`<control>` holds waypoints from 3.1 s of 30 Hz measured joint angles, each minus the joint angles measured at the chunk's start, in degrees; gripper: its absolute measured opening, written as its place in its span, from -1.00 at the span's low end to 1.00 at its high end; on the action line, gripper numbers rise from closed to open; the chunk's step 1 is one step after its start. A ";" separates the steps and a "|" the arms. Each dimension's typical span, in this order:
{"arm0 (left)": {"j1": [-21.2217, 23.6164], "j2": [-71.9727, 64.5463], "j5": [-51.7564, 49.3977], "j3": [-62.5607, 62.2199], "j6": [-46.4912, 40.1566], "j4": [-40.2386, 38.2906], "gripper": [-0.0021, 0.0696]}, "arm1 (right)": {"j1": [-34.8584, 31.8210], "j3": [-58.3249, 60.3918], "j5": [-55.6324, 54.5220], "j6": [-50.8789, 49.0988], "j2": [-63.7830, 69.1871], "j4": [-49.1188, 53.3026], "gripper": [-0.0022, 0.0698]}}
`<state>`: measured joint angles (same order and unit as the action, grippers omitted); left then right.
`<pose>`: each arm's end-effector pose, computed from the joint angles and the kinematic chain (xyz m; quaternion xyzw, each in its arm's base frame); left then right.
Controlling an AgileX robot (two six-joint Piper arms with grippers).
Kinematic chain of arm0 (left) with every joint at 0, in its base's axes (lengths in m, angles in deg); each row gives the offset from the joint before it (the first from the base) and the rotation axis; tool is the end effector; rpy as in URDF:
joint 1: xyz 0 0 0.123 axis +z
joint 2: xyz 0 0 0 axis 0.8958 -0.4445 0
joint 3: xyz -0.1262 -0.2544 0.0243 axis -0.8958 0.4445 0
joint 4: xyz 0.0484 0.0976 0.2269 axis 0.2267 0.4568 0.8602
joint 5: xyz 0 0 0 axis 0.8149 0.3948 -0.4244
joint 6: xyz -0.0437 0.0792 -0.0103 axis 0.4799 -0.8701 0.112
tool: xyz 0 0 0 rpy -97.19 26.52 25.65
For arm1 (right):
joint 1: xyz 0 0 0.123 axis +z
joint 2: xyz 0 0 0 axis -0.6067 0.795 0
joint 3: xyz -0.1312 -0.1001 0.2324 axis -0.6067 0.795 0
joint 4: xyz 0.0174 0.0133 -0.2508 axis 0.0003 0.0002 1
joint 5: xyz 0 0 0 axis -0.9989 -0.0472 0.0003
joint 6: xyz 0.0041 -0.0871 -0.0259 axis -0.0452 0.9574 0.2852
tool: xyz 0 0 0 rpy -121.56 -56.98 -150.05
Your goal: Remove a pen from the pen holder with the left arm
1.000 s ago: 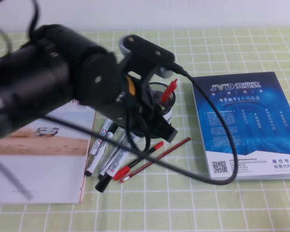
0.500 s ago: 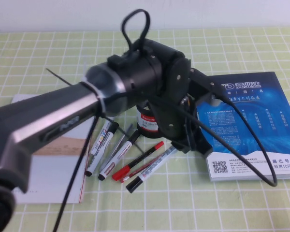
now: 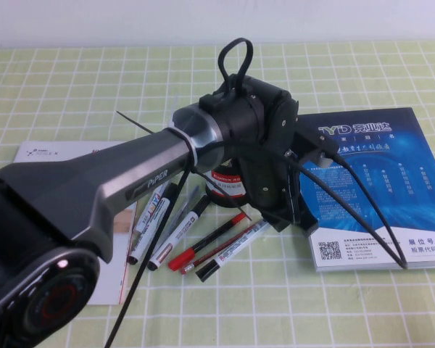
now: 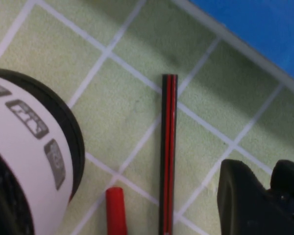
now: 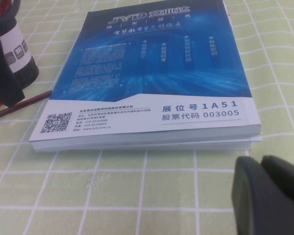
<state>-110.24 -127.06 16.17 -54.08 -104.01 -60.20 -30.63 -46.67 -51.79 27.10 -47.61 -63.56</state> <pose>0.3124 -0.3387 0.2089 0.5014 0.8565 -0.0624 0.1056 0.0514 0.0109 0.1715 0.0041 0.8046 0.1048 0.5845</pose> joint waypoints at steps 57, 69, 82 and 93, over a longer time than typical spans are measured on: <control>0.31 83.89 59.17 78.16 10.41 2.61 -0.94 | 0.00 0.00 0.00 0.00 0.00 0.00 -0.98; 0.31 84.45 57.56 80.57 10.62 4.90 -0.94 | 0.00 0.00 0.00 0.00 0.00 0.00 -0.98; 15.77 101.20 66.32 97.36 7.90 -3.03 -0.94 | 0.00 0.00 0.00 0.00 0.00 0.00 -0.98; 33.44 123.71 63.86 106.78 8.32 -2.82 -0.94 | 0.00 0.00 0.00 0.00 0.00 0.00 -0.98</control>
<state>-76.80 -3.35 80.03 52.70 -95.69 -63.01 -30.63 -46.67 -51.79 27.10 -47.61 -63.56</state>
